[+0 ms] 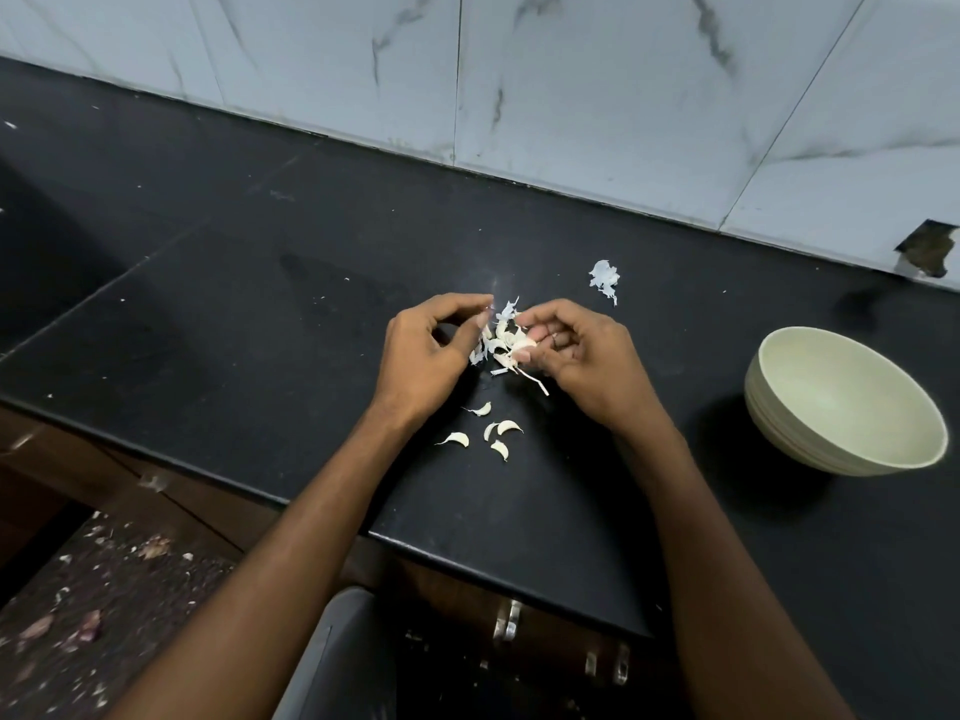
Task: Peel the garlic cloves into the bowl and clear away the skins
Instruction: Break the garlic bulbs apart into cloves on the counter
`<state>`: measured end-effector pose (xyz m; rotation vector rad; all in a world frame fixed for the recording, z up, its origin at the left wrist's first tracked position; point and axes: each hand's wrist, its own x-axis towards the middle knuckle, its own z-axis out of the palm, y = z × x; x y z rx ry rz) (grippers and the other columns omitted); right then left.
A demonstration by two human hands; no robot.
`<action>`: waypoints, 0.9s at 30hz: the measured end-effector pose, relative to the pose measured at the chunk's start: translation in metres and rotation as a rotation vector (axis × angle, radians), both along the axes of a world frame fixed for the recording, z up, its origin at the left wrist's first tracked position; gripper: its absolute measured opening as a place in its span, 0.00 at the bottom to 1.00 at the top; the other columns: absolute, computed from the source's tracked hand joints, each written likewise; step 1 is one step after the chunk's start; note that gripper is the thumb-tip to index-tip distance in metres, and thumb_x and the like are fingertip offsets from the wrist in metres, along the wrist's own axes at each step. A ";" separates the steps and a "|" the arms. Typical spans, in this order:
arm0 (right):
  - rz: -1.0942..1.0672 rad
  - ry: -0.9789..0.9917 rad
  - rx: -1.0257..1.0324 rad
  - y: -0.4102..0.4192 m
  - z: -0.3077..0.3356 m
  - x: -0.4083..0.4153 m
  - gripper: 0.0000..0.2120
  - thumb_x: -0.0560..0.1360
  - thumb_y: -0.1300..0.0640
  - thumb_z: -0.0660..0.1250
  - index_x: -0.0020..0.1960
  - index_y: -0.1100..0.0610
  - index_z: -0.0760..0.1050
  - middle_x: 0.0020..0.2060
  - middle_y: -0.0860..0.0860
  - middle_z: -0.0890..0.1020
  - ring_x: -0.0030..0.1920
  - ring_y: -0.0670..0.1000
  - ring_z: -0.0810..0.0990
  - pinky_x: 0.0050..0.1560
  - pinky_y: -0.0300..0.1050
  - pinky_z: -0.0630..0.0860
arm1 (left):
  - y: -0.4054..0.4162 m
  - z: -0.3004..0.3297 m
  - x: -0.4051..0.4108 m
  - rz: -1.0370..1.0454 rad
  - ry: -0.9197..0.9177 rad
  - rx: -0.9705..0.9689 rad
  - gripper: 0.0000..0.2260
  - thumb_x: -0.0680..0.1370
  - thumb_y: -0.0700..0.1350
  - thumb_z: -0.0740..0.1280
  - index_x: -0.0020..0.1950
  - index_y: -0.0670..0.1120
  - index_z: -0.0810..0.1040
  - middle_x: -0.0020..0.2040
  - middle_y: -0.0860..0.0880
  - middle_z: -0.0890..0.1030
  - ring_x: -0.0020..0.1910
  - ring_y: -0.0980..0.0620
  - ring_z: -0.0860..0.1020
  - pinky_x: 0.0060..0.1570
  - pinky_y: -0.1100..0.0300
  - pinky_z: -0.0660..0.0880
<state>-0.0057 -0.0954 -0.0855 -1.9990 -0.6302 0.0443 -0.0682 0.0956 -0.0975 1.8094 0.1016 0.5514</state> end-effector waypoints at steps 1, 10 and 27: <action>0.002 0.004 0.057 0.001 0.002 -0.001 0.13 0.74 0.61 0.78 0.55 0.49 0.83 0.46 0.49 0.85 0.43 0.48 0.84 0.48 0.42 0.83 | -0.003 0.002 -0.001 -0.057 -0.015 -0.053 0.06 0.80 0.44 0.74 0.56 0.49 0.87 0.49 0.55 0.88 0.47 0.51 0.85 0.49 0.56 0.80; -0.081 0.088 0.382 0.014 0.010 -0.013 0.16 0.69 0.68 0.81 0.54 0.58 0.81 0.45 0.55 0.87 0.43 0.50 0.87 0.49 0.43 0.83 | -0.008 0.002 0.001 -0.183 -0.018 -0.265 0.09 0.72 0.34 0.79 0.50 0.37 0.84 0.43 0.41 0.86 0.41 0.47 0.84 0.48 0.51 0.83; -0.008 0.074 0.432 0.015 0.002 -0.017 0.15 0.70 0.67 0.81 0.56 0.66 0.82 0.47 0.56 0.88 0.49 0.56 0.88 0.54 0.45 0.84 | -0.007 -0.002 -0.001 -0.216 0.036 -0.420 0.04 0.77 0.31 0.73 0.49 0.32 0.80 0.37 0.40 0.85 0.34 0.48 0.82 0.39 0.57 0.81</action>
